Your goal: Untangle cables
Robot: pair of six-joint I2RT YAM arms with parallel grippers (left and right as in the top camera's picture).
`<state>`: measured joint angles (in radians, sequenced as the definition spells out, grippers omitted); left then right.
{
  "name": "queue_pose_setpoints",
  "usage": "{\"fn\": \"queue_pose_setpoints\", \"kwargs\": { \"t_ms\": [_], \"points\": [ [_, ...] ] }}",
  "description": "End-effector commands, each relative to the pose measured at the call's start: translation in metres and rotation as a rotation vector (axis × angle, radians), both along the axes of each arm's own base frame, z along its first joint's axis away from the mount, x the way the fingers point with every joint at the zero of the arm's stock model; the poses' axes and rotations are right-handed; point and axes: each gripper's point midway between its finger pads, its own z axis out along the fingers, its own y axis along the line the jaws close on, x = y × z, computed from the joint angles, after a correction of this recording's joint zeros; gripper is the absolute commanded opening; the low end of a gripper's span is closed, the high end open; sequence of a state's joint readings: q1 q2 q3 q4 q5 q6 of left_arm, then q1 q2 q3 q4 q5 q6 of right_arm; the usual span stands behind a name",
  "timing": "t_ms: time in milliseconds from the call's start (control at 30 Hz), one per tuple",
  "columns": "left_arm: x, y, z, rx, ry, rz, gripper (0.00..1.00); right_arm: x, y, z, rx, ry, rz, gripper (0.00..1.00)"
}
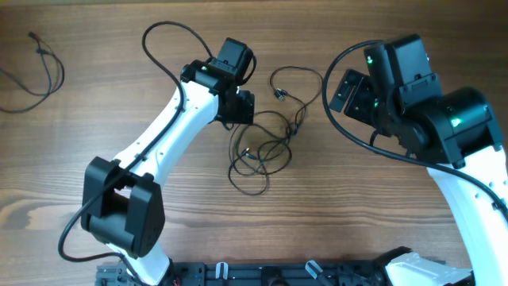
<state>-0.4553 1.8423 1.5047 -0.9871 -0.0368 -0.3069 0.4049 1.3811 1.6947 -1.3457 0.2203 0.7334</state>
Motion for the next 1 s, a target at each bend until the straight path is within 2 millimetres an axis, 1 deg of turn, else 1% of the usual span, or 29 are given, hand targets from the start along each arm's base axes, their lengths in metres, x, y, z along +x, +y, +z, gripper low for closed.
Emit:
{"fn": "queue_pose_setpoints", "kwargs": {
  "t_ms": [0,33,133,200,333,467,533,567,633,667,733,800,867,900,933,967],
  "points": [
    [-0.003,0.002,-0.02,0.033,0.057,0.003,0.65,-0.002,0.001,-0.003,0.003,0.017,0.008,1.0],
    [-0.007,0.004,-0.026,0.042,0.084,0.023,0.65,-0.002,0.001,-0.003,-0.003,0.018,0.018,1.0],
    [-0.017,0.009,-0.051,0.074,0.163,0.076,0.6,-0.003,0.001,-0.004,-0.013,0.022,0.03,0.99],
    [-0.023,0.012,-0.069,0.095,0.206,0.098,0.55,-0.003,0.001,-0.004,-0.014,0.024,0.03,1.0],
    [-0.03,0.015,-0.09,0.107,0.232,0.102,0.53,-0.003,0.001,-0.004,-0.014,0.024,0.03,1.0],
    [-0.038,0.019,-0.105,0.113,0.245,0.122,0.45,-0.003,0.001,-0.004,-0.013,0.024,0.03,1.0],
    [-0.039,0.023,-0.109,0.133,0.243,0.125,0.38,-0.004,0.001,-0.004,-0.013,0.024,0.03,1.0],
    [-0.038,0.026,-0.109,0.148,0.235,0.127,0.3,-0.004,0.001,-0.004,-0.013,0.025,0.03,1.0],
    [-0.035,0.035,-0.108,0.198,0.213,0.132,0.09,-0.005,0.002,-0.005,-0.005,0.032,0.036,1.0],
    [-0.033,0.042,-0.106,0.234,0.198,0.139,0.04,-0.006,0.004,-0.005,0.004,0.036,0.041,1.0],
    [-0.031,0.053,-0.097,0.281,0.175,0.174,0.04,-0.006,0.005,-0.005,0.009,0.038,0.044,1.0],
    [-0.029,0.056,-0.078,0.276,0.158,0.184,0.04,-0.006,0.005,-0.005,0.01,0.037,0.044,1.0],
    [-0.022,0.052,-0.049,0.242,0.101,0.189,0.04,-0.005,0.006,-0.005,0.011,0.035,0.044,1.0],
    [-0.016,0.049,-0.024,0.201,0.039,0.194,0.04,-0.005,0.006,-0.005,0.011,0.034,0.044,1.0],
    [-0.01,0.044,0.007,0.143,-0.037,0.2,0.04,-0.004,0.006,-0.006,0.01,0.038,0.044,1.0],
    [-0.007,0.039,0.028,0.093,-0.085,0.201,0.04,-0.003,0.006,-0.008,0.007,0.043,0.044,1.0]
  ]
}}
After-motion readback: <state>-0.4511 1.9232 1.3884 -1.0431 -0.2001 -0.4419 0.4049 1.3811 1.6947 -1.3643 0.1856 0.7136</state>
